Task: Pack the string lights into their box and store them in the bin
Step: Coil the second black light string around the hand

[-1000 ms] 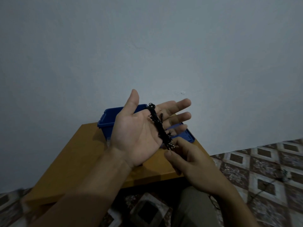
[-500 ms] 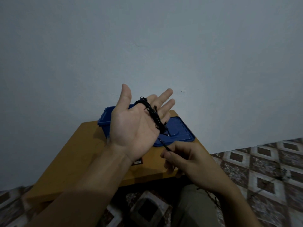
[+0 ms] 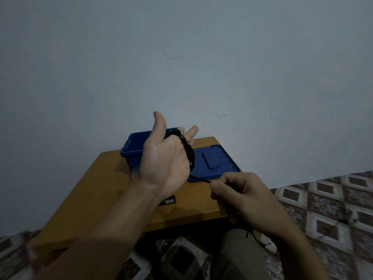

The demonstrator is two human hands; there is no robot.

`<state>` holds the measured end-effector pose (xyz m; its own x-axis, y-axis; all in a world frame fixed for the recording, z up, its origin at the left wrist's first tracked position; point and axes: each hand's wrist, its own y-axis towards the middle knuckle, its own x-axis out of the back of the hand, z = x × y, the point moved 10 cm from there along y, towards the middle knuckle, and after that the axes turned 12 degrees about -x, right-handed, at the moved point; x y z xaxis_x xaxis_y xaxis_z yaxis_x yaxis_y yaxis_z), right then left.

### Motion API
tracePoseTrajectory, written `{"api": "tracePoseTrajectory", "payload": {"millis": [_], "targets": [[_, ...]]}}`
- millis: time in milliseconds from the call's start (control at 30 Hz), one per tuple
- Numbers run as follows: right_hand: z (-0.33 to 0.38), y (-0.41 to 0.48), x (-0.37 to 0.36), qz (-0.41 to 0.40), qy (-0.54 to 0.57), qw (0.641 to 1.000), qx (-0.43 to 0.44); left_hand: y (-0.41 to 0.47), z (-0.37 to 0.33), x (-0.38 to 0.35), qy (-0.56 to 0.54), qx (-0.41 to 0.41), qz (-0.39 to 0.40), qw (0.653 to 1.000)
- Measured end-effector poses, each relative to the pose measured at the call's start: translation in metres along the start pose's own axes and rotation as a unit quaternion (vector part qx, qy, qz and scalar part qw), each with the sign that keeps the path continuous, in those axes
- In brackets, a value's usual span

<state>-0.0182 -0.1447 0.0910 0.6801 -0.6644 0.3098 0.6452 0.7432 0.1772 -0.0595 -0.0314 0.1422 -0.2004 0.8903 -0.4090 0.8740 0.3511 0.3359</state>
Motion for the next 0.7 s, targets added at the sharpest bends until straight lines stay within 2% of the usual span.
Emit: {"api": "tracePoseTrajectory", "payload": {"millis": [133,433,700], "targets": [[-0.003,0.002,0.002,-0.029,0.004,1.000,0.001,-0.005,0.010,-0.007,0.020,0.028,0.007,0.999],[-0.009,0.004,0.003,-0.036,-0.064,0.997,-0.016,-0.010,0.030,-0.015,0.112,0.102,0.066,0.986],[-0.010,0.004,0.010,-0.058,-0.019,0.998,-0.004,-0.005,0.037,-0.003,0.199,0.114,0.052,0.972]]}}
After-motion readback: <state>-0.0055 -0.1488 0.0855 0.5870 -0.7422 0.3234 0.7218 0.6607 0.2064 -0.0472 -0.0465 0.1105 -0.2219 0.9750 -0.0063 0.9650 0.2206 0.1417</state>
